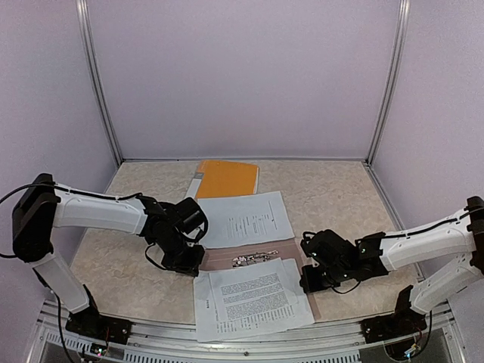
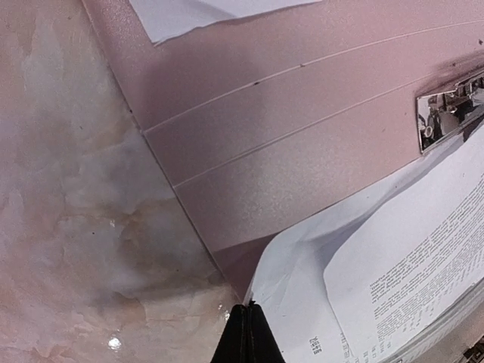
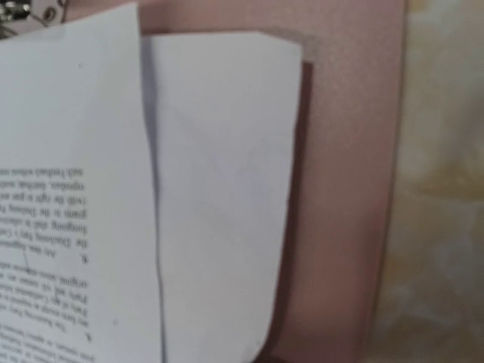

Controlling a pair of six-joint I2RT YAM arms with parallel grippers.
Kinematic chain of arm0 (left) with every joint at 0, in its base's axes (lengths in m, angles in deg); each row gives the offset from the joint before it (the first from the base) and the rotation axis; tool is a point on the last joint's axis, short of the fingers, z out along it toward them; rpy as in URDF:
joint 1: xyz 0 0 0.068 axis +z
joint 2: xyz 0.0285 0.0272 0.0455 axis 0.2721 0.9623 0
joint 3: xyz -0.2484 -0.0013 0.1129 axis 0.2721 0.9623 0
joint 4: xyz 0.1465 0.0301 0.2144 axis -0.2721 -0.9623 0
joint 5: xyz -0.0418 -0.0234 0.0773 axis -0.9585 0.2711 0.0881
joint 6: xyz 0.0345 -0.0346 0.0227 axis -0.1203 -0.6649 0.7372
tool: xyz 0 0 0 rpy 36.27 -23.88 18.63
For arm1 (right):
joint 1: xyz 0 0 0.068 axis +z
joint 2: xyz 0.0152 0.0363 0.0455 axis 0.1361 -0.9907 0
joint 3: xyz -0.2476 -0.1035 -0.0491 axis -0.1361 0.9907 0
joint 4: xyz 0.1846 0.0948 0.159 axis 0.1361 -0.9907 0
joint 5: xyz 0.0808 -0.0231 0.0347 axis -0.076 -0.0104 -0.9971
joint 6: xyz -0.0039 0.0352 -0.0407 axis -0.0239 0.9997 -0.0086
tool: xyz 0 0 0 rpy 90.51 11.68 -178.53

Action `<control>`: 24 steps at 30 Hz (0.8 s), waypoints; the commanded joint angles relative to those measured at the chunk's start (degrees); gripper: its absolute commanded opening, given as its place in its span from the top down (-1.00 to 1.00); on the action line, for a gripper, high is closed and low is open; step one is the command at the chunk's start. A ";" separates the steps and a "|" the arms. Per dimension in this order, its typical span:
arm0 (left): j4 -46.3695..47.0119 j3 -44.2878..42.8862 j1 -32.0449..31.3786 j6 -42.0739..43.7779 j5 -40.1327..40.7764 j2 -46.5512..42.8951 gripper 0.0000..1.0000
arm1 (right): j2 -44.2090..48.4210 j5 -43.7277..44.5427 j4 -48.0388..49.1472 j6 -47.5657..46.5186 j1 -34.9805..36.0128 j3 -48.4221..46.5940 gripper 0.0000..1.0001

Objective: Put the files into the folder
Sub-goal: Adjust the file in the folder with some files.

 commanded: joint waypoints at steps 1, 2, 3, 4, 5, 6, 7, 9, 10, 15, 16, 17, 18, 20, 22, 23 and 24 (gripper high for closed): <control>0.23 -2.13 0.39 0.39 0.47 0.23 1.00 | 0.70 1.23 -2.03 -0.88 -0.76 -0.88 1.00; 0.36 -2.40 0.39 0.53 0.39 0.70 1.00 | 0.76 1.40 -2.05 -1.01 -0.95 -0.88 1.00; 0.48 -2.69 0.47 0.73 0.28 0.94 1.00 | 0.88 1.47 -2.09 -1.10 -1.08 -0.88 1.00; 0.45 -3.01 0.47 0.85 0.28 1.22 1.00 | 0.98 1.44 -2.13 -1.19 -1.21 -0.95 1.00; 0.41 -3.31 0.56 1.00 0.27 1.59 1.00 | 1.12 1.52 -2.32 -1.32 -1.35 -1.03 1.00; 0.41 -3.53 0.63 1.16 0.25 1.78 1.00 | 1.22 1.65 -2.42 -1.45 -1.50 -1.06 1.00; 0.34 -3.72 0.71 1.33 0.27 1.95 1.00 | 1.34 1.66 -2.49 -1.62 -1.71 -1.06 1.00; 0.32 -3.99 0.95 1.56 0.15 2.23 1.00 | 1.36 1.67 -2.59 -1.92 -2.12 -1.06 1.00; 0.32 -4.09 1.10 1.70 0.06 2.36 1.00 | 1.28 1.63 -2.57 -2.14 -2.28 -1.06 1.00; 0.53 -4.11 1.34 2.00 -0.18 3.07 1.00 | 0.86 1.50 -2.51 -2.82 -2.94 -1.06 1.00; 0.58 -4.23 1.35 2.02 -0.24 3.32 1.00 | 0.85 1.47 -2.55 -3.00 -3.11 -1.06 1.00; 0.65 -4.32 1.35 2.07 -0.20 3.45 1.00 | 0.76 1.45 -2.45 -3.19 -3.26 -1.06 1.00; 0.67 -4.41 1.35 2.12 -0.23 3.67 1.00 | 0.55 1.36 -2.28 -3.35 -3.43 -1.10 1.00; 0.67 -4.62 1.44 2.33 -0.23 4.08 1.00 | 0.19 1.14 -2.14 -3.62 -3.63 -1.27 1.00; 0.56 -4.79 1.52 2.44 -0.23 4.41 1.00 | -0.15 0.95 -2.05 -3.91 -3.69 -1.54 1.00; 0.66 -4.81 1.53 2.55 -0.25 4.52 1.00 | -0.33 0.95 -2.04 -4.06 -3.80 -1.70 1.00; 0.65 -4.81 1.65 2.55 -0.24 4.53 1.00 | -0.44 0.99 -2.04 -4.17 -3.83 -1.80 1.00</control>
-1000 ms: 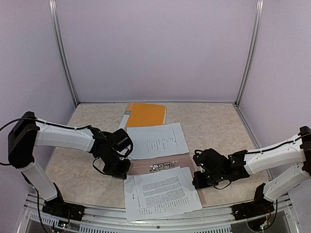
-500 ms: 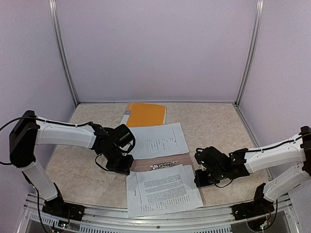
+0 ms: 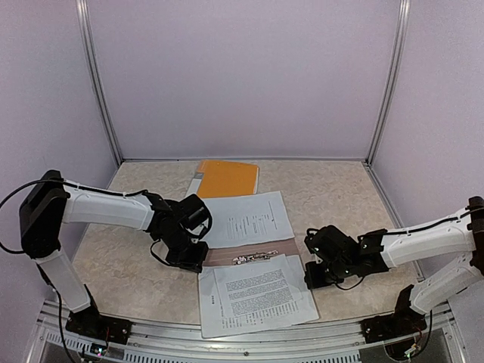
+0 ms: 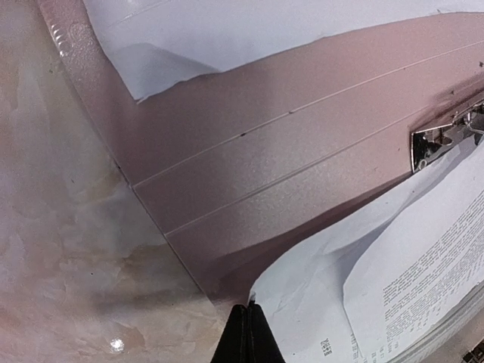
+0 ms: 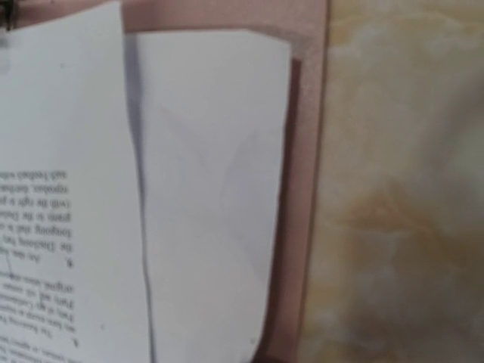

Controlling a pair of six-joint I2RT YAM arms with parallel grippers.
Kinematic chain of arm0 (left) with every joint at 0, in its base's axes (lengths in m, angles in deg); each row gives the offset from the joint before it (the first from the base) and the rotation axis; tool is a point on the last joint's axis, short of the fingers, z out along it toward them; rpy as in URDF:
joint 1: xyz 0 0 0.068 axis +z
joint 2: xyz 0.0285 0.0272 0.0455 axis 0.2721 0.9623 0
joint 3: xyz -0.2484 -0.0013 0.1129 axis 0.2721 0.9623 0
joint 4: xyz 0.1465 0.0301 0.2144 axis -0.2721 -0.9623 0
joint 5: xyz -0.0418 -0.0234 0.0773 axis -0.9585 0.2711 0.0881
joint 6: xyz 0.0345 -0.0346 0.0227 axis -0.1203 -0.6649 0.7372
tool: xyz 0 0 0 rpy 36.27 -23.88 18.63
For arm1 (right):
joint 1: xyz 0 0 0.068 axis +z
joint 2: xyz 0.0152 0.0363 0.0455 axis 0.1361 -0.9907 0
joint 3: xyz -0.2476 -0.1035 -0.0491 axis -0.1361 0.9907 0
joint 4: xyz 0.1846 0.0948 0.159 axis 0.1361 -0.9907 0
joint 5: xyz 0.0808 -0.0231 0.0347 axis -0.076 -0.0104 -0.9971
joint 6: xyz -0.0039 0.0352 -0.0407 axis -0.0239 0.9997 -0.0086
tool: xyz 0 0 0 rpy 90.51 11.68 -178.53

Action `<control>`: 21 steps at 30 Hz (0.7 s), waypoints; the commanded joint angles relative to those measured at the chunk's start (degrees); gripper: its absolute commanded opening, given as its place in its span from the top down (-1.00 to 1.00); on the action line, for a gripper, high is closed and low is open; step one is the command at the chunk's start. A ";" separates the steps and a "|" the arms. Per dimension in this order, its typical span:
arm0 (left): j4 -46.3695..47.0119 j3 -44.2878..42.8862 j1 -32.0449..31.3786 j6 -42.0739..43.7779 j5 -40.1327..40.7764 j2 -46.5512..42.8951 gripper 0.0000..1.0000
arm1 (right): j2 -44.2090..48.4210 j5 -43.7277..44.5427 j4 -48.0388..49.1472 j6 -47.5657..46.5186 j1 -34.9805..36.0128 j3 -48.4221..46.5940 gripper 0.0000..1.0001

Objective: Put the files into the folder
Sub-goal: Adjust the file in the folder with some files.

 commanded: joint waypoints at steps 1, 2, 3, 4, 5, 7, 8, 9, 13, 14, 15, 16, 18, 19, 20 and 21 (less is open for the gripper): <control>0.48 -1.63 0.78 1.14 -0.14 1.12 1.00 | -0.87 0.14 -0.36 -1.25 -0.71 -1.80 1.00; 0.55 -1.70 0.87 1.22 -0.22 1.22 1.00 | -0.96 0.09 -0.34 -1.29 -0.70 -1.87 1.00; 0.58 -1.79 0.94 1.28 -0.23 1.28 1.00 | -1.05 0.06 -0.26 -1.37 -0.79 -1.89 1.00; 0.49 -1.88 0.98 1.32 -0.31 1.32 1.00 | -1.17 -0.01 -0.22 -1.45 -0.86 -1.94 1.00; 0.45 -1.94 1.06 1.37 -0.30 1.39 1.00 | -1.26 -0.08 -0.19 -1.54 -0.89 -2.04 1.00; 0.49 -2.06 1.15 1.48 -0.30 1.41 1.00 | -1.34 -0.11 -0.19 -1.69 -0.90 -2.27 1.00; 0.47 -2.08 1.20 1.50 -0.34 1.34 1.00 | -1.36 0.02 -0.18 -1.68 -0.97 -2.25 1.00; 0.49 -2.08 1.24 1.57 -0.38 1.37 1.00 | -1.44 0.02 -0.23 -1.73 -0.98 -2.25 1.00; 0.66 -2.17 1.46 1.75 -0.45 1.61 1.00 | -1.63 -0.14 -0.01 -1.73 -1.14 -2.16 1.00; 0.64 -2.25 1.45 1.77 -0.47 1.73 1.00 | -1.68 -0.20 -0.02 -1.80 -1.11 -2.24 1.00; 0.69 -2.33 1.50 1.77 -0.48 1.82 1.00 | -1.70 -0.13 0.00 -1.82 -1.11 -2.25 1.00; 0.68 -2.34 1.56 1.85 -0.48 1.89 1.00 | -1.78 -0.08 0.06 -1.87 -1.14 -2.29 1.00; 0.74 -2.51 1.60 1.94 -0.65 2.01 1.00 | -1.88 -0.06 -0.10 -1.99 -1.32 -2.40 1.00; 0.73 -2.59 1.60 1.94 -0.65 2.02 1.00 | -1.93 -0.18 -0.13 -2.06 -1.33 -2.42 1.00; 0.78 -2.61 1.60 1.94 -0.64 2.03 1.00 | -1.91 -0.20 -0.24 -2.08 -1.41 -2.42 1.00; 0.84 -2.61 1.60 1.94 -0.65 2.03 1.00 | -1.92 -0.17 -0.27 -2.09 -1.42 -2.42 1.00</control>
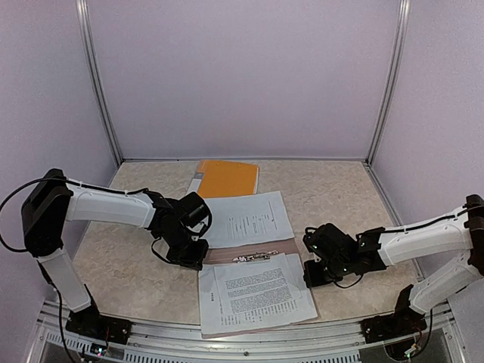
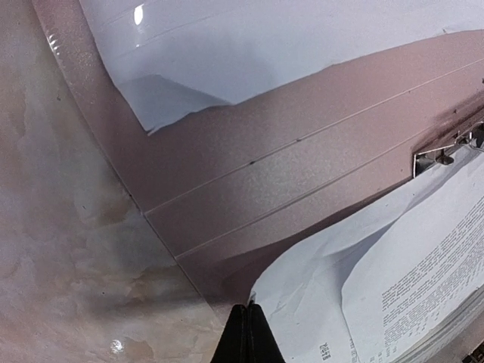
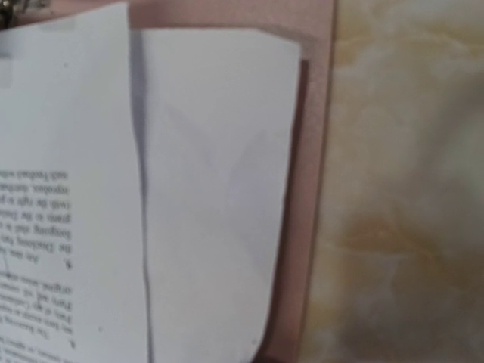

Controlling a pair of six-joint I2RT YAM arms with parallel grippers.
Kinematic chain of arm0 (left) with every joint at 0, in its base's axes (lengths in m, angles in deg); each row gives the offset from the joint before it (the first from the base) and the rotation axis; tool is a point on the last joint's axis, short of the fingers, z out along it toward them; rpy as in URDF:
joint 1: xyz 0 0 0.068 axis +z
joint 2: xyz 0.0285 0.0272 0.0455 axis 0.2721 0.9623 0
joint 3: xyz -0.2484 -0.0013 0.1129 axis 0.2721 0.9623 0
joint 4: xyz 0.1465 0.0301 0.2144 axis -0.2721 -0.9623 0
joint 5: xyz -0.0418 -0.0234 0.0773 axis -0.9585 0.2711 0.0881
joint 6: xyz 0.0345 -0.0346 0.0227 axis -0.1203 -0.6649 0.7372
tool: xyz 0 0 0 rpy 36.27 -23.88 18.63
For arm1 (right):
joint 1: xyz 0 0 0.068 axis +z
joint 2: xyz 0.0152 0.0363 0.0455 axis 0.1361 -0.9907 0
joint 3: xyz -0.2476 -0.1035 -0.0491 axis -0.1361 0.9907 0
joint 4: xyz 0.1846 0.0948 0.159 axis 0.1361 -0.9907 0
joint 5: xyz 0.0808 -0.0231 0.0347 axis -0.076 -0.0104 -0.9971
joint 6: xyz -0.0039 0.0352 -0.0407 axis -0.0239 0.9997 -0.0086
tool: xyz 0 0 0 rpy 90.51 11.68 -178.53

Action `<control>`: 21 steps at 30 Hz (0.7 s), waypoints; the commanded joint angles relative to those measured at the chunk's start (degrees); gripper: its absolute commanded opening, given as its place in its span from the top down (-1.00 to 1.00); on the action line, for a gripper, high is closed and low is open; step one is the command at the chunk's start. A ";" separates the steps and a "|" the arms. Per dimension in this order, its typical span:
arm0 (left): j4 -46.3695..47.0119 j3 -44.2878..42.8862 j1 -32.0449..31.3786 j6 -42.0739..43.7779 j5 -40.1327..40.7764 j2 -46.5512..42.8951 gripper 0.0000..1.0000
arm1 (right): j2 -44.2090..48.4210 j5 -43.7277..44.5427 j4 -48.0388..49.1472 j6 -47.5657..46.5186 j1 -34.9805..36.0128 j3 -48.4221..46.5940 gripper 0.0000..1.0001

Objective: Put the files into the folder
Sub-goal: Adjust the file in the folder with some files.

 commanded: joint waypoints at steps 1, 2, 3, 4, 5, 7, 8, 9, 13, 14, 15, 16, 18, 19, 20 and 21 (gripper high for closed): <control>0.45 -1.67 0.49 0.89 -0.53 0.87 1.00 | -0.56 0.04 -0.28 -0.56 -0.68 -1.31 1.00; 0.53 -1.71 0.52 0.97 -0.57 0.90 1.00 | -0.60 0.08 -0.27 -0.56 -0.68 -1.27 1.00; 0.62 -1.74 0.57 0.98 -0.60 0.98 1.00 | -0.61 0.06 -0.31 -0.56 -0.75 -1.33 1.00; 0.68 -1.75 0.61 1.03 -0.75 1.12 1.00 | -0.58 0.04 -0.20 -0.56 -0.77 -1.35 1.00; 0.61 -1.88 0.62 1.07 -0.78 1.20 1.00 | -0.62 -0.08 -0.19 -0.56 -0.76 -1.39 1.00; 0.52 -2.01 0.62 1.16 -0.83 1.33 1.00 | -0.72 -0.24 -0.12 -0.60 -0.83 -1.35 1.00; 0.48 -2.06 0.62 1.16 -0.87 1.35 1.00 | -0.85 -0.27 -0.10 -0.64 -0.85 -1.42 1.00; 0.48 -2.02 0.62 1.16 -0.87 1.31 1.00 | -0.90 -0.28 -0.16 -0.70 -0.86 -1.51 1.00; 0.36 -1.87 0.62 1.10 -0.96 1.09 1.00 | -1.09 -0.34 0.06 -0.81 -0.85 -1.53 1.00; 0.37 -1.85 0.62 1.07 -1.08 1.02 1.00 | -1.21 -0.36 0.08 -0.86 -0.83 -1.53 1.00; 0.46 -1.77 0.66 1.03 -1.17 0.96 1.00 | -1.24 -0.32 0.10 -0.90 -0.85 -1.53 1.00; 0.47 -1.76 0.62 0.99 -1.24 0.97 1.00 | -1.28 -0.35 0.16 -0.91 -0.86 -1.53 1.00; 0.47 -1.67 0.62 0.98 -1.37 0.92 1.00 | -1.44 -0.36 0.16 -0.99 -0.88 -1.60 1.00; 0.48 -1.67 0.62 0.98 -1.54 0.91 1.00 | -1.44 -0.37 0.12 -1.06 -0.93 -1.61 1.00; 0.48 -1.67 0.62 0.98 -1.57 0.85 1.00 | -1.53 -0.36 0.15 -1.08 -0.94 -1.68 1.00; 0.37 -1.67 0.62 0.98 -1.54 0.76 1.00 | -1.52 -0.33 0.12 -1.15 -0.94 -1.70 1.00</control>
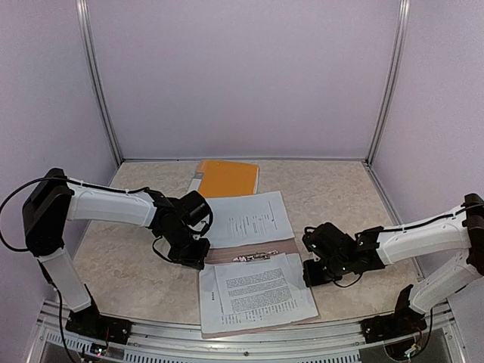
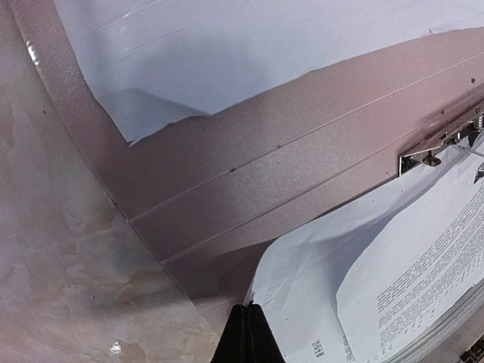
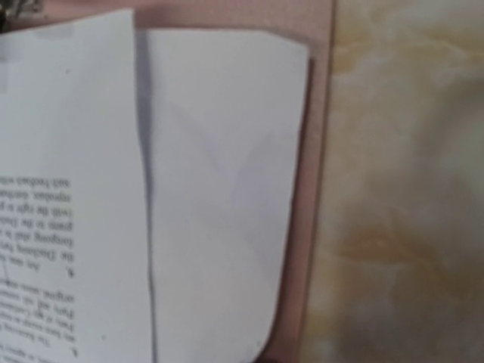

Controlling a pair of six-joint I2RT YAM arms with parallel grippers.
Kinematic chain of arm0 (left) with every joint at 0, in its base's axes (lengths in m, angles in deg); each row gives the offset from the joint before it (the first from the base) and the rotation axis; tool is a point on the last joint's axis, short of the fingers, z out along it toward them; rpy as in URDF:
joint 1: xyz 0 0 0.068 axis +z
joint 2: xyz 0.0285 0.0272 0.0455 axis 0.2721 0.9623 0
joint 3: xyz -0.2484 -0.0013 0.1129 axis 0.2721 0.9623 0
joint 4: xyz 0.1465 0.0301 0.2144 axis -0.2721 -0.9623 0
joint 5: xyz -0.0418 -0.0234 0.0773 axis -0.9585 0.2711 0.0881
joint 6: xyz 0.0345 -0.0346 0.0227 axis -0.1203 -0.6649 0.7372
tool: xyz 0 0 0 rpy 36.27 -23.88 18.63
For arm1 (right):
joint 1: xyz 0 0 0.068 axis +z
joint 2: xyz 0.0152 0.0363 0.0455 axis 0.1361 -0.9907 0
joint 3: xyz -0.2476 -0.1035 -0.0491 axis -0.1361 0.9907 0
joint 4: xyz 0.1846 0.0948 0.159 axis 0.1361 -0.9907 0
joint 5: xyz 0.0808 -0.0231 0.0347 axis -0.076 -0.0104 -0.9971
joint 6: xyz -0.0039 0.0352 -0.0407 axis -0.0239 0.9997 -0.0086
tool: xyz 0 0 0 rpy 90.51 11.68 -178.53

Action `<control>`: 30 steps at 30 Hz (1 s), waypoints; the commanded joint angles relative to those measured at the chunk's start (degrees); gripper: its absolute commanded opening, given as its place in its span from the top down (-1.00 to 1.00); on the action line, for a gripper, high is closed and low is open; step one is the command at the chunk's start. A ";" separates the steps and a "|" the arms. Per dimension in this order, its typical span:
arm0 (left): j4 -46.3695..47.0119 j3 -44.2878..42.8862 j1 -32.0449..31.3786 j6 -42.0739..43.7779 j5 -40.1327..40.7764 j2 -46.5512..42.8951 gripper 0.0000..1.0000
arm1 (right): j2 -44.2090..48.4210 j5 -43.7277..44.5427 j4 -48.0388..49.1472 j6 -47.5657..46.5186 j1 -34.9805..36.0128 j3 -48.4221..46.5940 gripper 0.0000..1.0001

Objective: Put the files into the folder
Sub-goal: Adjust the file in the folder with some files.

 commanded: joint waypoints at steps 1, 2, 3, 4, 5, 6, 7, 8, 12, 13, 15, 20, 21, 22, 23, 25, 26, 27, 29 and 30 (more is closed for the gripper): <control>0.13 -0.77 0.46 0.48 -0.52 0.19 1.00 | -0.69 -0.36 0.01 -0.69 -0.57 -1.33 1.00; 0.11 -0.85 0.46 0.48 -0.43 0.16 1.00 | -0.68 -0.30 -0.05 -0.69 -0.57 -1.35 1.00; 0.00 -0.86 0.46 0.48 -0.34 0.15 1.00 | -0.58 -0.25 -0.18 -0.73 -0.57 -1.35 1.00; 0.01 -0.90 0.46 0.48 -0.18 0.07 1.00 | -0.49 -0.16 -0.31 -0.77 -0.57 -1.43 1.00; -0.10 -0.92 0.46 0.48 -0.11 0.06 1.00 | -0.38 -0.05 -0.48 -0.78 -0.57 -1.56 0.98; -0.12 -0.98 0.46 0.48 -0.07 -0.01 1.00 | -0.20 -0.01 -0.72 -0.78 -0.57 -1.61 0.96; -0.20 -1.07 0.46 0.48 -0.02 -0.09 1.00 | -0.08 0.18 -0.85 -0.79 -0.54 -1.74 0.95; -0.40 -1.21 0.46 0.48 0.11 -0.12 1.00 | 0.07 0.29 -1.07 -0.86 -0.57 -1.83 0.93; -1.19 -1.56 0.46 0.48 0.72 -0.33 0.87 | 0.55 0.85 -2.01 -1.04 -0.64 -2.42 0.85; -1.30 -1.56 0.46 0.48 0.80 -0.44 0.79 | 0.61 1.04 -2.29 -1.11 -0.60 -2.55 0.84; -1.48 -1.56 0.46 0.44 0.87 -0.76 0.69 | 0.82 1.48 -2.98 -1.21 -0.66 -2.77 0.81; -2.60 -1.65 0.46 0.22 1.84 -1.74 0.51 | 1.73 2.80 -4.96 -1.54 -0.66 -3.74 0.69; -2.74 -1.65 0.46 0.14 2.12 -2.19 0.46 | 1.98 3.06 -5.30 -1.63 -0.64 -3.95 0.64; -2.91 -1.65 0.46 0.13 2.41 -2.44 0.42 | 2.17 3.33 -5.64 -1.65 -0.66 -4.13 0.60; -3.10 -1.69 0.46 0.13 2.62 -2.69 0.39 | 2.31 3.55 -5.96 -1.66 -0.64 -4.35 0.54; -3.49 -1.94 0.46 0.22 3.15 -3.04 0.31 | 2.49 4.12 -6.70 -1.66 -0.66 -4.63 0.44; -3.62 -2.13 0.46 0.22 3.29 -3.23 0.26 | 2.63 4.39 -7.03 -1.66 -0.66 -4.81 0.38; -3.71 -2.24 0.46 0.22 3.35 -3.27 0.22 | 2.80 4.55 -7.33 -1.70 -0.66 -4.98 0.32; -3.70 -2.42 0.38 0.30 3.84 -3.77 0.06 | 3.23 5.35 -7.73 -2.14 -0.66 -5.35 0.17; -3.68 -2.44 0.33 0.30 4.21 -4.08 -0.04 | 3.50 5.80 -7.95 -2.49 -0.62 -5.65 0.08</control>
